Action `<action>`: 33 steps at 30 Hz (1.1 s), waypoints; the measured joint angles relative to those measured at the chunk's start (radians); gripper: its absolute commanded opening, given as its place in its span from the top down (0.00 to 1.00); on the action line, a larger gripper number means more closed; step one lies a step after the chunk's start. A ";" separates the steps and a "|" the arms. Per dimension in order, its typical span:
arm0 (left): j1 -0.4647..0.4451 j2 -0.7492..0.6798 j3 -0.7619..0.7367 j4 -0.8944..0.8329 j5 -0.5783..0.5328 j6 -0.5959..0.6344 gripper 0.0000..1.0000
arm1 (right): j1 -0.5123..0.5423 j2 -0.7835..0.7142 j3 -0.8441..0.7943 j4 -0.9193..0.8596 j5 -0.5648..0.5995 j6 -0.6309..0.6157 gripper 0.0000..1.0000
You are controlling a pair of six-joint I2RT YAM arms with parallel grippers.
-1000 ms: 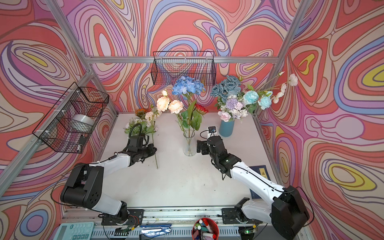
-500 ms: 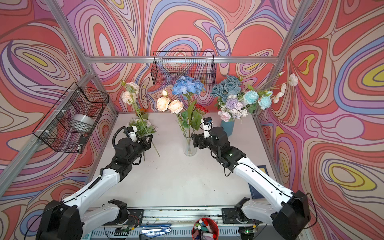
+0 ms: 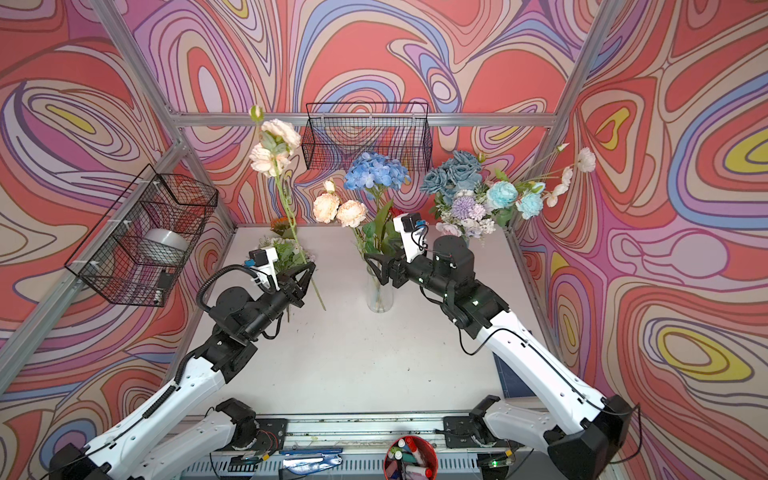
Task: Arrange the flowers into the vase
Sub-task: 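Carry the pink roses with the left gripper toward the right gripper, then grasp the pink rose stem with the right gripper while the left opens and withdraws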
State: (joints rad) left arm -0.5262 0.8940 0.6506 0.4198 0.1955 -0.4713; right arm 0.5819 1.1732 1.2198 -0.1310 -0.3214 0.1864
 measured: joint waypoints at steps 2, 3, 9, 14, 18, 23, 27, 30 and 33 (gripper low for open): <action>-0.056 0.027 0.024 0.009 0.005 0.037 1.00 | 0.000 0.028 0.040 0.026 -0.043 0.018 0.19; -0.085 0.046 0.037 0.016 0.006 0.057 1.00 | 0.000 0.041 0.055 0.042 -0.067 0.027 0.19; -0.219 0.167 0.114 0.029 0.002 0.162 1.00 | 0.000 0.076 0.073 0.109 -0.170 0.082 0.28; -0.278 0.229 0.155 0.034 0.003 0.227 1.00 | 0.000 0.080 0.072 0.132 -0.198 0.109 0.40; -0.299 0.246 0.169 0.043 0.002 0.260 1.00 | 0.000 0.080 0.070 0.142 -0.203 0.119 0.60; -0.306 0.247 0.169 0.043 -0.004 0.277 1.00 | 0.000 0.080 0.057 0.149 -0.209 0.127 0.97; -0.306 0.250 0.169 0.038 -0.013 0.281 0.90 | 0.000 0.080 0.047 0.158 -0.209 0.134 1.00; -0.306 0.252 0.169 0.042 -0.014 0.283 0.39 | 0.000 0.076 0.034 0.160 -0.197 0.127 1.00; -0.306 0.252 0.169 0.058 -0.029 0.272 0.09 | 0.000 0.065 0.005 0.150 -0.173 0.114 1.00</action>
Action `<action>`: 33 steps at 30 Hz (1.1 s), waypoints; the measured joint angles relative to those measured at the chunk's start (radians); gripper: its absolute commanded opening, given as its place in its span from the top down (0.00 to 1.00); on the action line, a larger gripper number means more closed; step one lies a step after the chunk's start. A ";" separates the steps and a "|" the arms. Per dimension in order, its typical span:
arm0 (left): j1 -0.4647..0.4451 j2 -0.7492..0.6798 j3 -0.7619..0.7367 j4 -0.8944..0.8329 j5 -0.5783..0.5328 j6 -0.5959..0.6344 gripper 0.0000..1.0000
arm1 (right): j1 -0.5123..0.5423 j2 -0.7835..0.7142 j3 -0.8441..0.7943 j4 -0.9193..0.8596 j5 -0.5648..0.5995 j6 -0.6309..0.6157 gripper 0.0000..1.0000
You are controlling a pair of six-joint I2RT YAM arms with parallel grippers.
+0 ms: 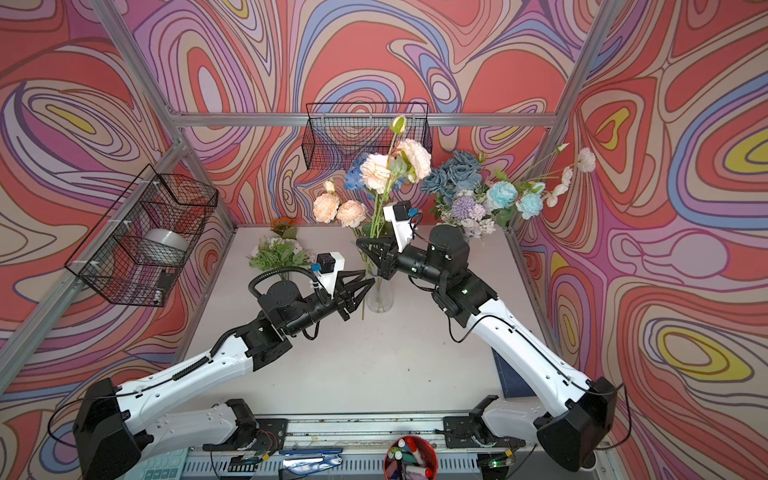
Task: Arrange the flowers into the vase
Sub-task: 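Grasp the pink rose stem with the right gripper while the left opens and withdraws, then lower the pink roses into the clear glass vase with the right gripper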
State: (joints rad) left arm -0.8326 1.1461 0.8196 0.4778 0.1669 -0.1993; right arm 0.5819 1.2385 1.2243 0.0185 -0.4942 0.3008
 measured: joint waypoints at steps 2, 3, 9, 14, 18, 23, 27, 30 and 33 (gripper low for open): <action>0.000 0.000 0.000 0.002 -0.014 -0.010 0.00 | 0.000 -0.009 -0.021 -0.015 0.024 -0.010 1.00; 0.000 -0.001 0.000 0.002 -0.021 -0.014 0.00 | 0.000 -0.015 -0.033 -0.025 0.042 -0.017 1.00; 0.012 -0.057 -0.008 -0.011 -0.074 -0.047 0.00 | 0.000 -0.068 -0.095 -0.106 0.179 -0.059 1.00; 0.063 -0.157 -0.071 -0.026 -0.193 -0.102 0.00 | 0.000 -0.124 -0.105 -0.192 0.363 -0.103 1.00; 0.130 -0.207 -0.132 -0.082 -0.317 -0.196 0.00 | 0.000 -0.156 -0.105 -0.214 0.536 -0.134 1.00; 0.207 -0.229 -0.216 -0.138 -0.385 -0.314 0.00 | 0.000 -0.164 -0.102 -0.158 0.659 -0.164 1.00; 0.213 -0.227 -0.241 -0.173 -0.396 -0.369 0.00 | 0.000 -0.155 -0.074 -0.077 0.683 -0.189 1.00; 0.213 -0.214 -0.241 -0.175 -0.394 -0.400 0.00 | 0.000 -0.137 -0.035 -0.007 0.681 -0.205 1.00; 0.213 -0.191 -0.251 -0.173 -0.383 -0.431 0.00 | 0.000 -0.117 -0.014 0.078 0.666 -0.218 1.00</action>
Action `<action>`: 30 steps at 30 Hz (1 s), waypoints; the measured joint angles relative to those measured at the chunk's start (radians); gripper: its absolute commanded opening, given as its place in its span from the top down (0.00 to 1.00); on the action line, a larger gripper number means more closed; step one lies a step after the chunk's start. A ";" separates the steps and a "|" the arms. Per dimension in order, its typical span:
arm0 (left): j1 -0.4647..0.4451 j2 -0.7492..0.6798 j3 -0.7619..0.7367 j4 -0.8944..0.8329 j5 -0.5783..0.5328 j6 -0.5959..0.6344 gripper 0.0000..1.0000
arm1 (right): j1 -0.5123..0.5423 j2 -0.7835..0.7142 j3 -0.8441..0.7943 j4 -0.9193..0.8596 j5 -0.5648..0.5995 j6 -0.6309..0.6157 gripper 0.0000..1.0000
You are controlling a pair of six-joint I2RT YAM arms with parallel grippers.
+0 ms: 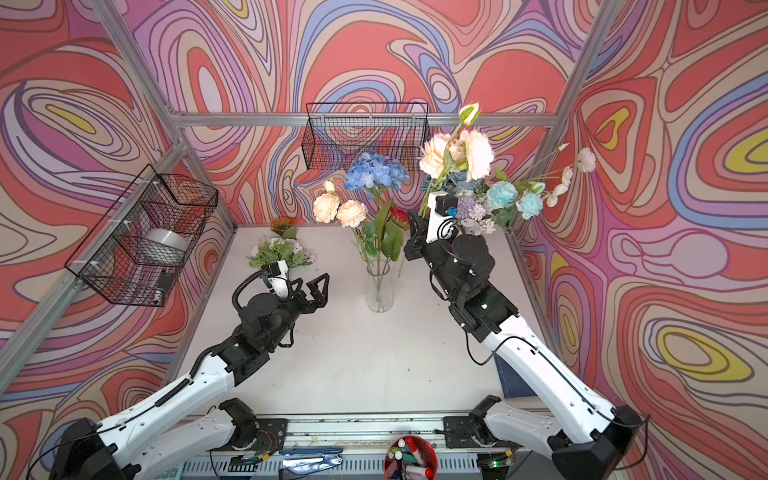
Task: Arrange the flowers into the vase
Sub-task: 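Lower the pink roses into the clear glass vase with the right gripper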
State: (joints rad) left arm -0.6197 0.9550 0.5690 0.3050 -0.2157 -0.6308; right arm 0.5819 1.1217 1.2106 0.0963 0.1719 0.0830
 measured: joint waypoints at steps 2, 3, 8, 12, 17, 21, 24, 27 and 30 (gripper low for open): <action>0.000 0.022 -0.011 0.001 0.014 -0.021 0.00 | 0.000 0.017 0.001 0.060 -0.012 -0.007 1.00; 0.000 0.030 -0.014 0.001 0.021 -0.029 0.00 | 0.000 0.024 0.001 0.080 -0.015 -0.009 1.00; 0.000 0.079 -0.018 0.005 0.066 -0.060 0.00 | 0.000 0.095 0.001 0.169 -0.023 -0.016 1.00; 0.000 0.095 -0.018 0.006 0.085 -0.073 0.00 | 0.000 0.148 -0.007 0.214 -0.023 -0.018 1.00; 0.000 0.112 -0.017 0.008 0.103 -0.080 0.00 | 0.000 0.200 -0.052 0.274 -0.017 -0.011 1.00; 0.000 0.126 -0.014 0.010 0.113 -0.080 0.00 | 0.000 0.254 -0.074 0.278 -0.007 0.009 1.00; 0.000 0.130 -0.013 0.010 0.115 -0.080 0.00 | -0.001 0.287 -0.100 0.278 -0.004 0.035 1.00; 0.000 0.134 -0.008 0.009 0.115 -0.080 0.00 | -0.001 0.311 -0.132 0.280 -0.003 0.065 1.00; 0.000 0.135 -0.005 0.009 0.115 -0.080 0.00 | -0.001 0.331 -0.169 0.287 0.003 0.088 1.00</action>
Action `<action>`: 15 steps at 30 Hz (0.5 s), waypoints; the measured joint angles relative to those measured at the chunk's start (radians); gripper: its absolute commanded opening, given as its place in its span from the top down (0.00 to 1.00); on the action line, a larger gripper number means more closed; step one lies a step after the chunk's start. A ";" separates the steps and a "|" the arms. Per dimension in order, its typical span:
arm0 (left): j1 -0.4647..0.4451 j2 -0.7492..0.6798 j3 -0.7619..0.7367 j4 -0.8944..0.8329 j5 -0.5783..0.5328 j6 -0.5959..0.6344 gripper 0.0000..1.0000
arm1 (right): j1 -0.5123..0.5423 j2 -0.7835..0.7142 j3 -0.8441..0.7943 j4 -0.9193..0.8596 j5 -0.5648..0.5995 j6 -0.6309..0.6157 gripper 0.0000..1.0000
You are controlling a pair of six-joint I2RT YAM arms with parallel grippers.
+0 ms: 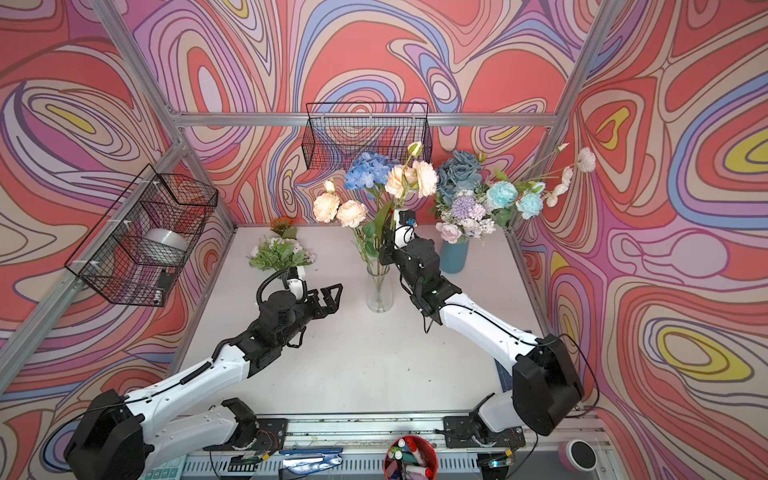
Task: Arrange the flowers into the vase
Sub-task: 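Lower the pink roses into the clear glass vase with the right gripper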
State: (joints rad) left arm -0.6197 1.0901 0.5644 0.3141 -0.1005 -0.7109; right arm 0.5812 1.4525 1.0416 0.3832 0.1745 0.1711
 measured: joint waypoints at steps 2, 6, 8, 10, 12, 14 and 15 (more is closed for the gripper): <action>0.000 0.000 0.002 0.000 0.000 0.000 0.00 | 0.000 0.010 -0.022 0.005 0.004 0.010 1.00; 0.000 0.000 0.004 -0.001 0.000 0.000 0.00 | 0.000 0.031 -0.039 0.004 0.005 0.020 1.00; 0.000 0.000 0.005 -0.001 0.000 0.000 0.00 | 0.000 0.040 -0.039 0.001 0.000 0.022 1.00; 0.000 0.000 0.005 -0.002 0.000 0.000 0.00 | 0.000 0.051 -0.039 -0.005 -0.007 0.022 1.00; 0.000 0.000 0.005 -0.003 0.000 0.000 0.00 | 0.000 0.061 -0.039 -0.018 -0.013 0.022 1.00; 0.000 0.000 0.005 -0.006 -0.001 0.001 0.00 | 0.000 0.068 -0.039 -0.036 -0.015 0.022 0.97; 0.001 0.000 0.006 -0.010 -0.003 0.003 0.00 | 0.000 0.068 -0.039 -0.043 -0.016 0.022 0.92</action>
State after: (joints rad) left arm -0.6189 1.0897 0.5705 0.3042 -0.1036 -0.7078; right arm 0.5812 1.5204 1.0023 0.3397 0.1585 0.1928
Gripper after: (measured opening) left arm 0.999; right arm 0.072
